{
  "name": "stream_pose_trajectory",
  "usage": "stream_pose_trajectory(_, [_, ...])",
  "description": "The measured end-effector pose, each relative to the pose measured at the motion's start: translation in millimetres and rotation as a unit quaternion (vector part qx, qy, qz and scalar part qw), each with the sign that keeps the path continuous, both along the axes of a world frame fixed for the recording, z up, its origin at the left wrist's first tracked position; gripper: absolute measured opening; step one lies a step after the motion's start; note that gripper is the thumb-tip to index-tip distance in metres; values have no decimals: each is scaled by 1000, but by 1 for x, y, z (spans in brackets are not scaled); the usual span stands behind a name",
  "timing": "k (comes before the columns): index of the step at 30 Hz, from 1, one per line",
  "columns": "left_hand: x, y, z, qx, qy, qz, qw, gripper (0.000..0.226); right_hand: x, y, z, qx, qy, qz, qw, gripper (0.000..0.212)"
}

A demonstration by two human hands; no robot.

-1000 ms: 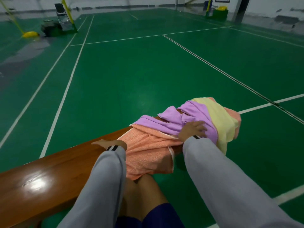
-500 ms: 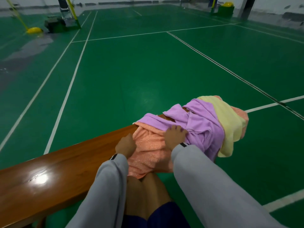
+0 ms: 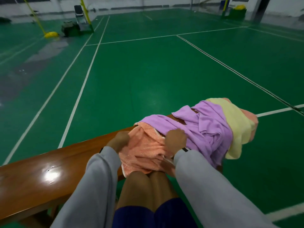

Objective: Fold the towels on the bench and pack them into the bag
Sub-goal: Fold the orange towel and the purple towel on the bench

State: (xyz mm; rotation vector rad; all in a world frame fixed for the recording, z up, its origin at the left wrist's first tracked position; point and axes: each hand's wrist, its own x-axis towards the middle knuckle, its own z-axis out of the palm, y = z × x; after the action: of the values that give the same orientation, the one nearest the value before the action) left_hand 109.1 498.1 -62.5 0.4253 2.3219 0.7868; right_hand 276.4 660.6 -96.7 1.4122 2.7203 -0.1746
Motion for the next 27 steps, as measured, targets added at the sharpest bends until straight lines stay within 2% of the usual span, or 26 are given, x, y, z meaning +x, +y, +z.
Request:
stream_pose_trajectory(1, [5,3,2,53,-51,29,997,22,1,-12,-5,-35,67,-11,997,50])
stream_pose_trajectory(3, [8,7,-6,57,-159,55,984,52,0,-30,-13,-117,140,-7,983,61])
stream_pose_trajectory(4, [11,4,-5,51,-184,47,980,62,-1,-35,-17,-143,169,17,975,57])
stream_pose_trajectory(6, [10,3,-4,73,-187,13,979,61,-1,-47,-14,-251,248,57,934,51])
stream_pose_trajectory(7, [17,2,11,99,-172,15,980,56,-2,-52,1,-339,297,29,892,46])
stream_pose_trajectory(8, [22,1,26,145,-165,34,975,48,-6,-52,16,-432,349,-24,831,37])
stream_pose_trajectory(10, [19,0,53,240,-160,77,954,30,-17,-40,54,-590,422,-76,684,29])
stream_pose_trajectory(12, [9,-2,87,296,-127,98,942,25,-30,-22,98,-650,467,-86,593,31])
stream_pose_trajectory(14, [-4,-7,122,368,-122,101,916,28,-42,-3,143,-654,526,-120,530,30])
stream_pose_trajectory(16, [-14,-13,144,404,-136,105,898,31,-52,13,168,-631,568,-128,512,23])
stream_pose_trajectory(17, [-17,-17,149,375,-131,102,912,32,-52,15,177,-615,554,-114,549,20])
stream_pose_trajectory(19, [-20,-23,155,300,-104,94,944,29,-51,15,182,-585,468,-57,660,10])
stream_pose_trajectory(20, [-23,-24,158,299,-84,109,944,29,-52,16,186,-569,432,-42,698,6])
stream_pose_trajectory(21, [-25,-25,166,328,-67,131,933,31,-54,18,196,-555,434,-53,708,6])
stream_pose_trajectory(22, [-32,-26,175,375,-53,157,912,31,-56,20,209,-557,469,-64,682,7])
stream_pose_trajectory(24, [-42,-28,194,469,-58,176,864,23,-59,19,237,-591,551,-60,587,9])
stream_pose_trajectory(25, [-44,-32,201,486,-70,164,856,20,-57,16,247,-599,563,-49,568,13])
stream_pose_trajectory(26, [-44,-36,206,481,-82,150,860,17,-60,18,249,-587,563,-45,580,20])
stream_pose_trajectory(27, [-42,-40,209,458,-81,143,874,14,-62,17,250,-557,544,-45,626,30])
